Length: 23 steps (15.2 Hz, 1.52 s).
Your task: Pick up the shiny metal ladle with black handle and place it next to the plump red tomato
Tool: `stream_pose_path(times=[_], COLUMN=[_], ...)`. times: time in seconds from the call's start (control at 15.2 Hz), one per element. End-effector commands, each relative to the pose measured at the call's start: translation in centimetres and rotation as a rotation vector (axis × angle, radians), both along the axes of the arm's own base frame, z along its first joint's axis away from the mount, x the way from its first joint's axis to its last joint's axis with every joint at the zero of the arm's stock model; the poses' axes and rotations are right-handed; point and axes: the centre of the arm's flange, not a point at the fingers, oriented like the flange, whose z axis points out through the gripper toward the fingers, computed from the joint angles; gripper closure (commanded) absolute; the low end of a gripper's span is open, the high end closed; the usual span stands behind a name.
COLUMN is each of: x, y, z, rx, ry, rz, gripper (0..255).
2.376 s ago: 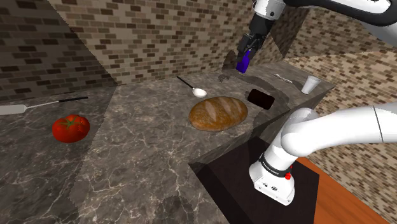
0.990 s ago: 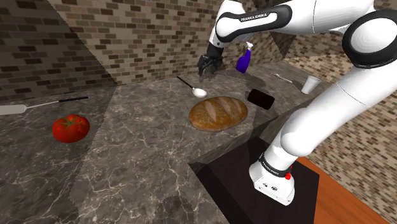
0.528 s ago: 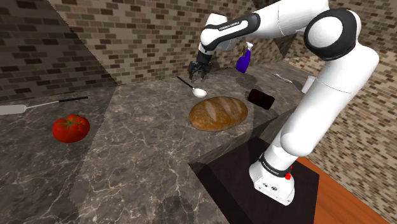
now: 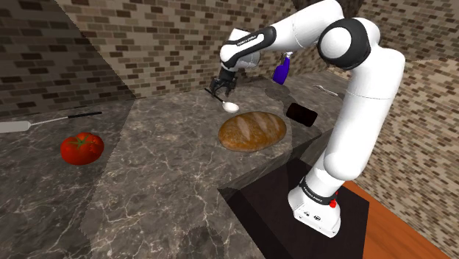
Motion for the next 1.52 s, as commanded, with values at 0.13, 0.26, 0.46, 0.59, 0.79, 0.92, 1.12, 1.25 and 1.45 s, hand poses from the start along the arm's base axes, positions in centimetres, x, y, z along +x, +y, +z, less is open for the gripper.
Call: stream_pose_path(times=[0.13, 0.26, 0.46, 0.59, 0.79, 0.92, 1.12, 1.25, 1.45], x=[0.3, 0.3, 0.3, 0.3, 0.3, 0.3, 0.4, 0.4, 0.3], y=[0.2, 0.2, 0.2, 0.2, 0.2, 0.2, 0.3, 0.2, 0.2], z=[-2.0, -2.3, -2.3, -2.3, -2.3, -2.3, -2.3, -2.3, -1.8], rx=[0.0, 0.0, 0.0, 0.0, 0.0, 0.0, 0.0, 0.0, 0.0], ry=[-0.001, -0.001, -0.001, -0.001, -0.001, -0.001, 0.0, -0.001, -0.001], rz=[-0.001, -0.001, -0.001, -0.001, -0.001, -0.001, -0.001, -0.001, -0.001], gripper=[0, 0, 0, 0, 255, 255, 255, 255, 255])
